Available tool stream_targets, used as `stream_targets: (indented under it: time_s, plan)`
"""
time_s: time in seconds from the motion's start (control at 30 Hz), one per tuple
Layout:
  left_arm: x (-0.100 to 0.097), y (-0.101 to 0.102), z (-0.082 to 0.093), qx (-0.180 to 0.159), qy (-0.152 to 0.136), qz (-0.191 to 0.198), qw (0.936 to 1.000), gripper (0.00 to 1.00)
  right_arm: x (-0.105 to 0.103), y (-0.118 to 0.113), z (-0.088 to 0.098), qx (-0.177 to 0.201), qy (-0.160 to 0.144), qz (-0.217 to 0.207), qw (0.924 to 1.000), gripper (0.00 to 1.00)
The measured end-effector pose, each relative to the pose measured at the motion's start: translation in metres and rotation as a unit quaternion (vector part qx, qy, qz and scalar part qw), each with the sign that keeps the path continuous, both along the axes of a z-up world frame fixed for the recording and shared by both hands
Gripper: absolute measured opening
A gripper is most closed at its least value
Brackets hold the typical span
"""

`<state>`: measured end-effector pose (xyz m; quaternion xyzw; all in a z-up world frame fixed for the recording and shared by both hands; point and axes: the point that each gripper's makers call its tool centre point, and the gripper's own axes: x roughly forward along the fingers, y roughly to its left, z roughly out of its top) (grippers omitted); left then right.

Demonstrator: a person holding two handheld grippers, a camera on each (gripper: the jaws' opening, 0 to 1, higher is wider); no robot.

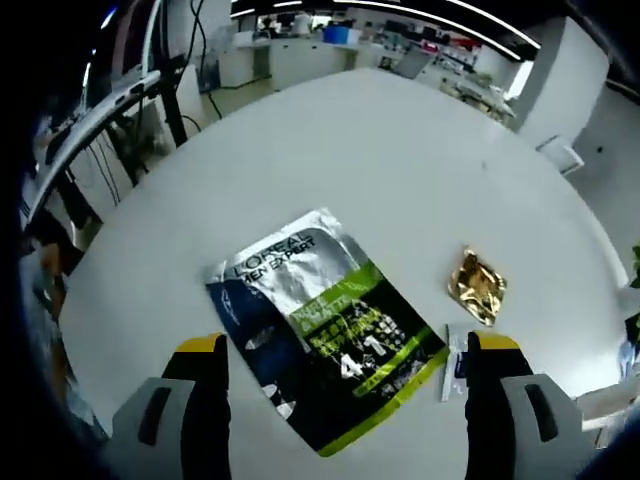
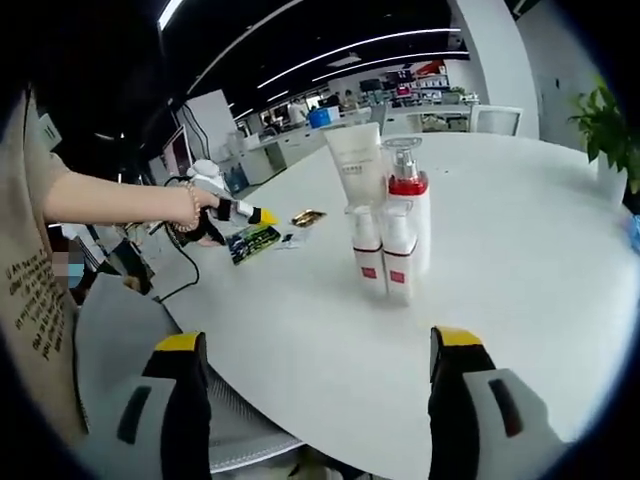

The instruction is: Arrange the skincare products in the storage area until every visible bottle or jar stands upright without overlapping.

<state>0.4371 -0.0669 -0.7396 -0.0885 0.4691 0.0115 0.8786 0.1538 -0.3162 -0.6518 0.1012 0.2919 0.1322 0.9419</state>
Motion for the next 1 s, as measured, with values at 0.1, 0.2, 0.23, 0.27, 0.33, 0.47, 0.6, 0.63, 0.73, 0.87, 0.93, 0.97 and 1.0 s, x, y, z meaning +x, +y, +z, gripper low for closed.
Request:
stream_targets:
  time_s: [0.1,0.2,0.23,0.27,0.33,0.47,0.6,0.63,0.73,0.87,0.93,0.97,1.0]
  plan:
    - [0.008,0.004,-0.005,0.02,0.001,0.004,0.9998,0.97,0.0,-0.001,-0.003,0.001,0.004,-0.003,1.0,0.92]
    - [0.008,0.008,-0.011,0.031,0.012,0.01,0.9994,0.97,-0.001,-0.002,-0.005,0.002,0.008,-0.005,1.0,0.92]
    - [0.011,0.012,-0.01,0.047,0.005,0.006,0.9989,0.97,-0.001,-0.003,-0.006,0.003,0.009,-0.006,0.9999,0.92]
    - [0.011,0.01,-0.011,0.044,0.008,0.004,0.999,0.97,-0.001,-0.003,-0.007,0.003,0.01,-0.007,0.9999,0.92]
    - [0.012,0.01,-0.013,0.058,0.009,-0.005,0.9983,0.97,-0.002,-0.004,-0.008,0.003,0.013,-0.008,0.9999,0.92]
    - [0.011,0.012,-0.012,0.068,-0.001,-0.015,0.9976,0.97,-0.002,-0.004,-0.01,0.004,0.016,-0.011,0.9998,0.91]
    - [0.015,0.011,-0.006,0.07,-0.043,-0.052,0.9952,0.83,0.0,-0.003,-0.01,0.006,0.016,-0.01,0.9998,0.91]
    - [0.013,0.012,-0.006,0.07,-0.042,-0.054,0.9952,0.79,0.002,-0.001,-0.01,0.007,0.015,-0.008,0.9998,0.91]
    - [0.012,0.013,-0.005,0.069,-0.05,-0.068,0.994,0.76,0.005,0.003,-0.01,0.007,0.013,-0.003,0.9999,0.91]
    - [0.013,0.012,-0.004,0.071,-0.057,-0.095,0.9913,0.71,0.006,0.007,-0.009,0.008,0.011,0.003,0.9999,0.91]
    - [0.016,0.007,-0.001,0.082,-0.068,-0.131,0.9857,0.63,0.005,0.008,-0.009,0.007,0.011,0.004,0.9999,0.91]
    - [0.016,0.007,-0.002,0.077,-0.066,-0.124,0.987,0.63,0.004,0.008,-0.009,0.007,0.011,0.004,0.9999,0.91]
    - [0.016,0.008,-0.002,0.078,-0.066,-0.125,0.9869,0.62,0.004,0.008,-0.008,0.007,0.01,0.003,0.9999,0.91]
